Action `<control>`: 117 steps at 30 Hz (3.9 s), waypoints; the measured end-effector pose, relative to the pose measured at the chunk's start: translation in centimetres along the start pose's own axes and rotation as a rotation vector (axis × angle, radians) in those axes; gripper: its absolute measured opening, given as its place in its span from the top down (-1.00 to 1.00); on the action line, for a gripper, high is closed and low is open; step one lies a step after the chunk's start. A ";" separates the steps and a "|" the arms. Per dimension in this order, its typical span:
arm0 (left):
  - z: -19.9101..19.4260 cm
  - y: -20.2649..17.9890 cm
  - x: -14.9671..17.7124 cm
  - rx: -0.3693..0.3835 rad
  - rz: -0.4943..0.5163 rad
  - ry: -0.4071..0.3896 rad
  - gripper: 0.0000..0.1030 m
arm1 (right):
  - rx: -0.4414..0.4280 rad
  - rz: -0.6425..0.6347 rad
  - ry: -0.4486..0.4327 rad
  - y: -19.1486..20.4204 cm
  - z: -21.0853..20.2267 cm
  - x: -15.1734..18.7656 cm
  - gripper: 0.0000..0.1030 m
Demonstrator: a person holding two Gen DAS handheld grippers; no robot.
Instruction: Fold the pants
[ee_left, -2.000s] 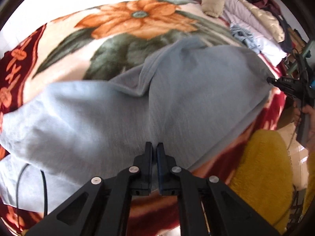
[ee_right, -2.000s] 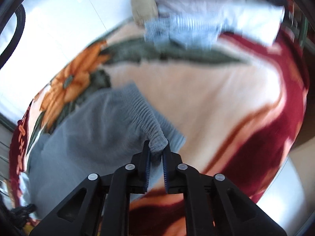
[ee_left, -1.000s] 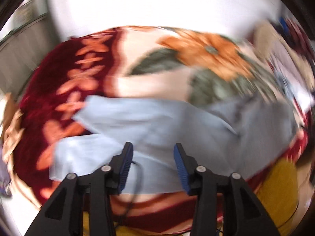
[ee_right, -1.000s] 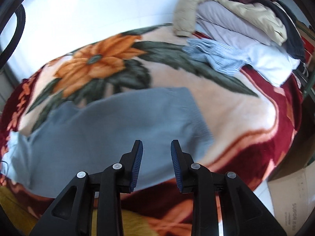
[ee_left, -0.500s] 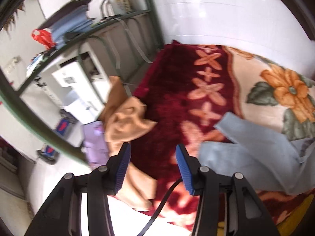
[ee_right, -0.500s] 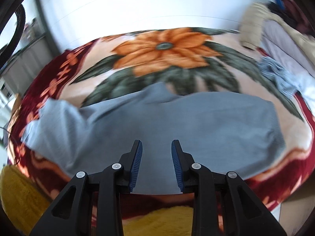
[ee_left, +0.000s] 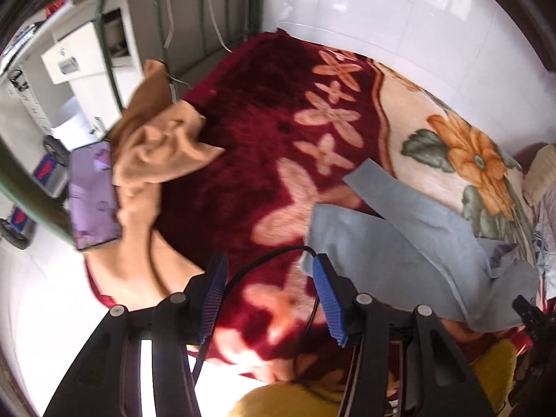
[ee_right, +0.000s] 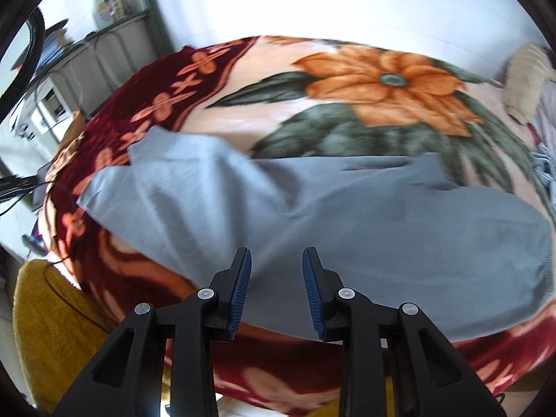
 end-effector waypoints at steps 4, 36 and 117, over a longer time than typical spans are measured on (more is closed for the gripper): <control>1.7 -0.3 -0.1 -0.021 0.036 0.002 -0.03 | -0.029 -0.058 0.039 3.4 2.1 -0.3 0.39; 1.8 -6.1 2.2 0.029 0.117 -0.024 -0.18 | -0.074 -0.187 0.123 8.6 7.9 1.1 0.39; 8.9 -7.9 -2.1 0.079 0.053 -0.050 0.30 | 0.009 0.056 0.061 -3.3 2.6 -3.4 0.45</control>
Point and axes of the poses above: each gripper's, at about its wrist camera, not at the fingertips, and z roughly the way its jaws point, y to its left, x to its underside, the point moved 3 cm from there along z, roughly the way its jaws point, and after that the axes turned 10 degrees about -x, right-handed, at the moved point
